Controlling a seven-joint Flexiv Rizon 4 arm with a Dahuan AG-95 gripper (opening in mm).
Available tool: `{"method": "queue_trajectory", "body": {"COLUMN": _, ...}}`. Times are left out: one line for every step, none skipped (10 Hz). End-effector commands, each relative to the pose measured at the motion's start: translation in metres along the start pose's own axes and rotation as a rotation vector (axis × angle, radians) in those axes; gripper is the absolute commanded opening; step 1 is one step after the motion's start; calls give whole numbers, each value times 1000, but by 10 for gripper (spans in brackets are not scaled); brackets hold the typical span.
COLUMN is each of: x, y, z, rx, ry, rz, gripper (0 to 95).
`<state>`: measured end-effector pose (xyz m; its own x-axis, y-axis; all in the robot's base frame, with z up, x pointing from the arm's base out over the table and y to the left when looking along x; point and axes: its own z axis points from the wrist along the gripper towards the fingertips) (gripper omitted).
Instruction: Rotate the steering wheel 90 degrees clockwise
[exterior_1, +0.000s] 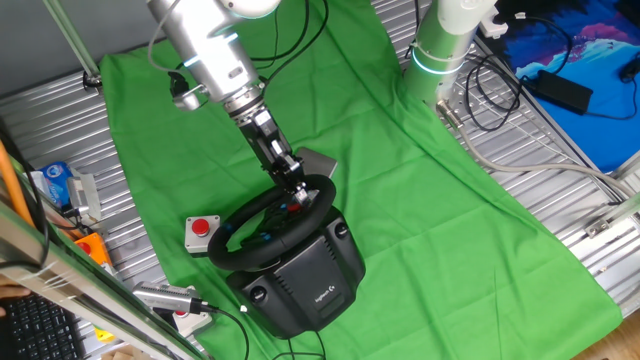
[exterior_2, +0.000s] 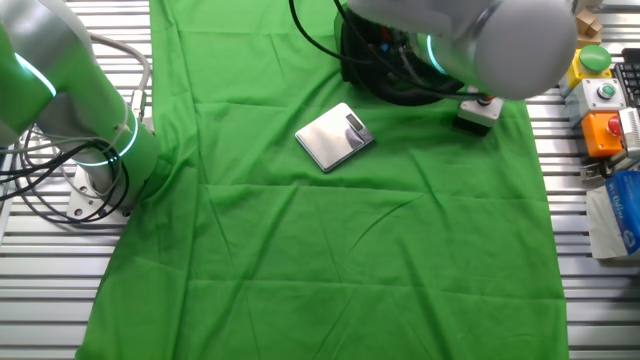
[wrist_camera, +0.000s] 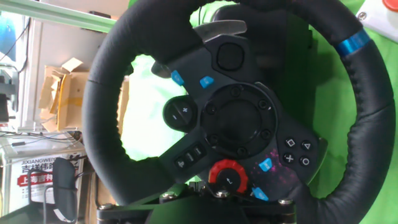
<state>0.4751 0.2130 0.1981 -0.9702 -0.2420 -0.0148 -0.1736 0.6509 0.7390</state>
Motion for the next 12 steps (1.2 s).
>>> {"method": "queue_trajectory", "body": {"x": -1, "y": 0, "z": 2, "rx": 2, "ry": 1, "rz": 1, "gripper": 0}}
{"method": "queue_trajectory", "body": {"x": -2, "y": 0, "z": 3, "rx": 2, "ry": 0, "rz": 0, "gripper": 0}}
{"method": "queue_trajectory", "body": {"x": -2, "y": 0, "z": 3, "rx": 5, "ry": 1, "rz": 0, "gripper": 0}}
{"method": "queue_trajectory", "body": {"x": -2, "y": -1, "z": 3, "rx": 11, "ry": 2, "rz": -4, "gripper": 0}}
{"method": "queue_trajectory", "body": {"x": -2, "y": -2, "z": 3, "rx": 14, "ry": 4, "rz": -8, "gripper": 0}}
{"method": "queue_trajectory", "body": {"x": -3, "y": -2, "z": 3, "rx": 14, "ry": 4, "rz": -10, "gripper": 0}}
{"method": "queue_trajectory", "body": {"x": -3, "y": -3, "z": 3, "rx": 16, "ry": 5, "rz": -10, "gripper": 0}}
{"method": "queue_trajectory", "body": {"x": -3, "y": -4, "z": 3, "rx": 18, "ry": 5, "rz": -11, "gripper": 0}}
{"method": "queue_trajectory", "body": {"x": -3, "y": -5, "z": 4, "rx": 18, "ry": 6, "rz": -12, "gripper": 0}}
{"method": "queue_trajectory", "body": {"x": -3, "y": -7, "z": 4, "rx": 22, "ry": 6, "rz": -17, "gripper": 0}}
{"method": "queue_trajectory", "body": {"x": -3, "y": -8, "z": 5, "rx": 23, "ry": 6, "rz": -19, "gripper": 0}}
{"method": "queue_trajectory", "body": {"x": -3, "y": -9, "z": 5, "rx": 25, "ry": 6, "rz": -22, "gripper": 0}}
